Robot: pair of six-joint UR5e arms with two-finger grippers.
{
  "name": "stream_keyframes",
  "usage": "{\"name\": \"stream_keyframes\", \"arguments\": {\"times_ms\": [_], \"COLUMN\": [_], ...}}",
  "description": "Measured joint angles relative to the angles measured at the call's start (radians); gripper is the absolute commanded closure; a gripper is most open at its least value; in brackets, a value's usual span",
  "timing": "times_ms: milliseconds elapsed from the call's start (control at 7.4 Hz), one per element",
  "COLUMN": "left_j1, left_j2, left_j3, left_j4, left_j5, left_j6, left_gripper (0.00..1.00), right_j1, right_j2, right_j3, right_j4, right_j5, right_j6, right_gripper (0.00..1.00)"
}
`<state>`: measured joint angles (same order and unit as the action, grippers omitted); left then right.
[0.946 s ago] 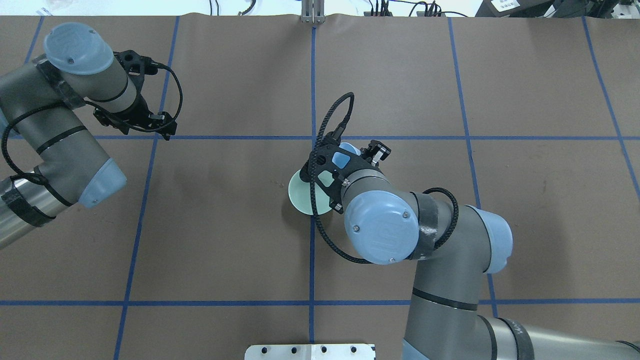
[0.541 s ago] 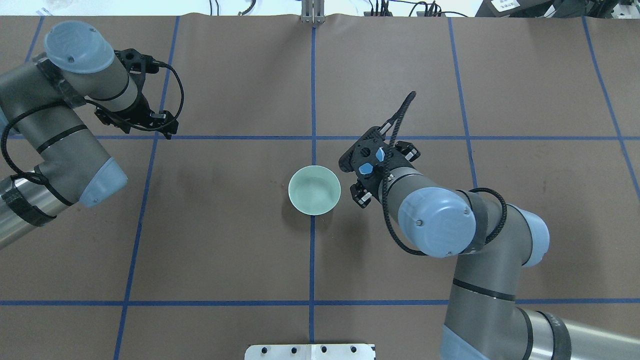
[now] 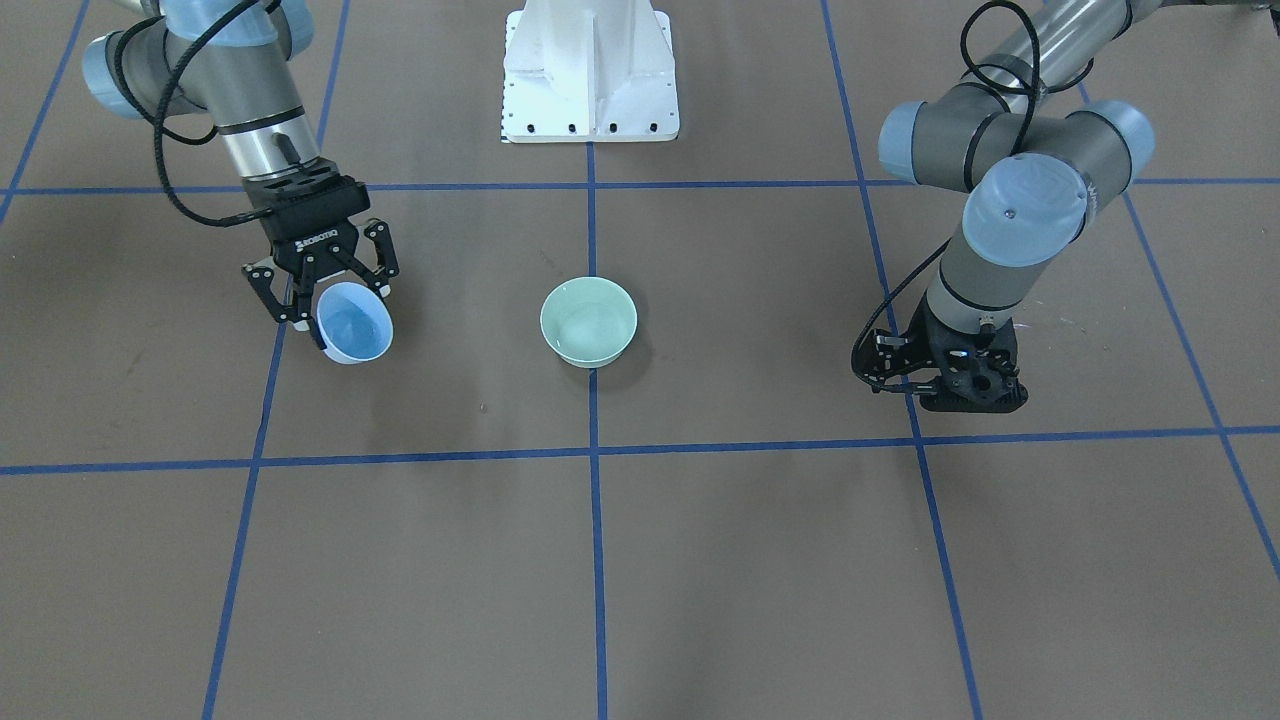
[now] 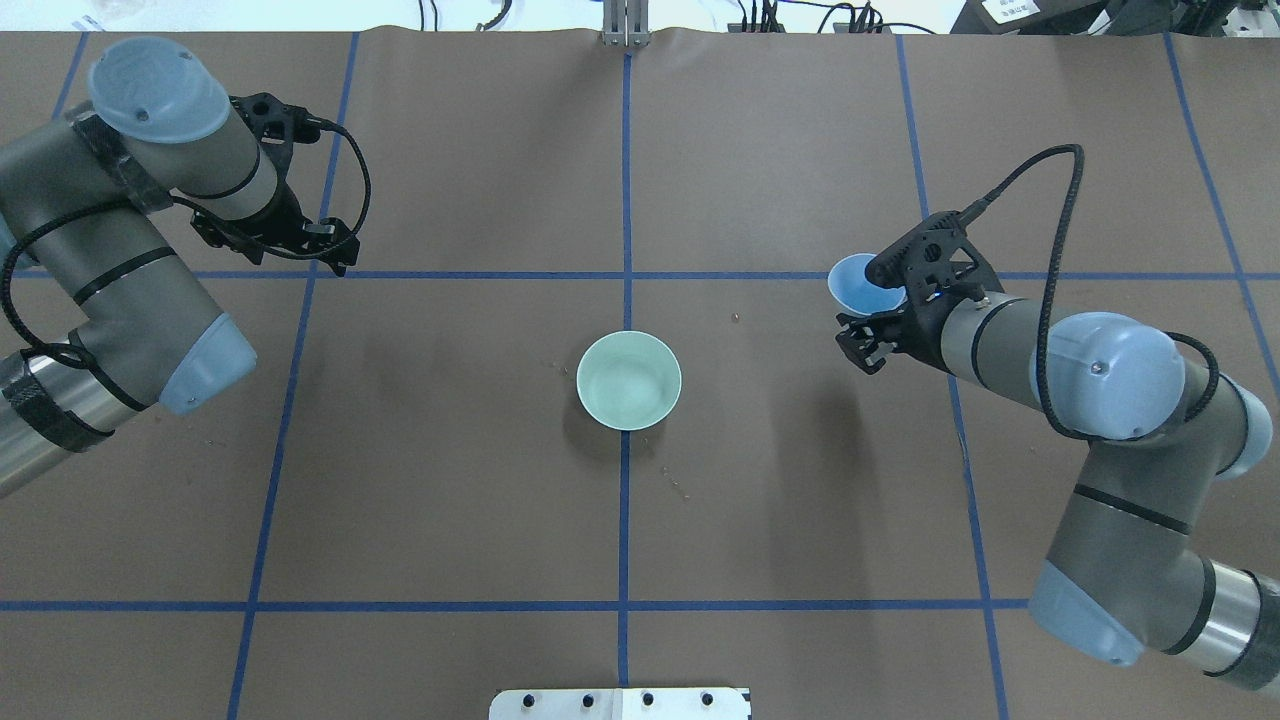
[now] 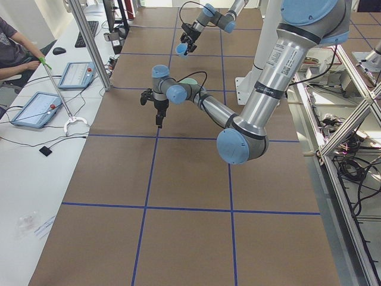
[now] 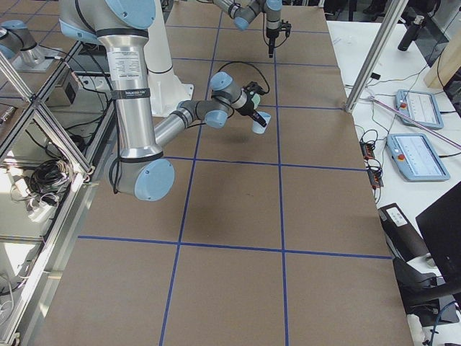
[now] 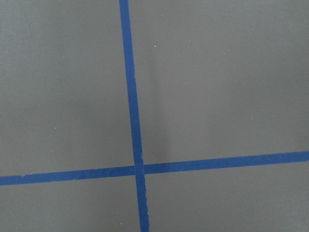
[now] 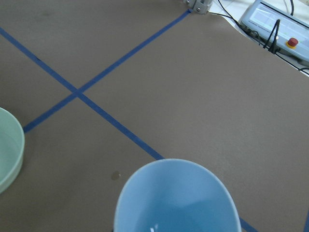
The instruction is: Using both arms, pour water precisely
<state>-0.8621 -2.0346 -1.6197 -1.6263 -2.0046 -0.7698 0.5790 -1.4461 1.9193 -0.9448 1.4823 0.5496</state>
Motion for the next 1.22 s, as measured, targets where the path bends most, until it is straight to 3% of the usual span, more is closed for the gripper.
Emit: {"name": "stream_keyframes", "arguments": {"times_ms": [811, 1217], "left_j1": [0.000, 0.000], "left_j2": [-0.001, 0.000], "left_j3": [-0.015, -0.022], "left_j4": [0.003, 0.003], "left_j5": [0.007, 0.007], "left_j6": [-0.003, -0.013], "left_gripper": [0.01, 0.01], "right_j1": [0.229, 0.295], "right_j2": [-0.250, -0.282], "right_j3": [-0.287, -0.396], "right_j4": [0.672, 0.859], "right_j5": [0.300, 0.369], "right_j6": [0.017, 0.018], "right_gripper": [0.53, 0.53]}}
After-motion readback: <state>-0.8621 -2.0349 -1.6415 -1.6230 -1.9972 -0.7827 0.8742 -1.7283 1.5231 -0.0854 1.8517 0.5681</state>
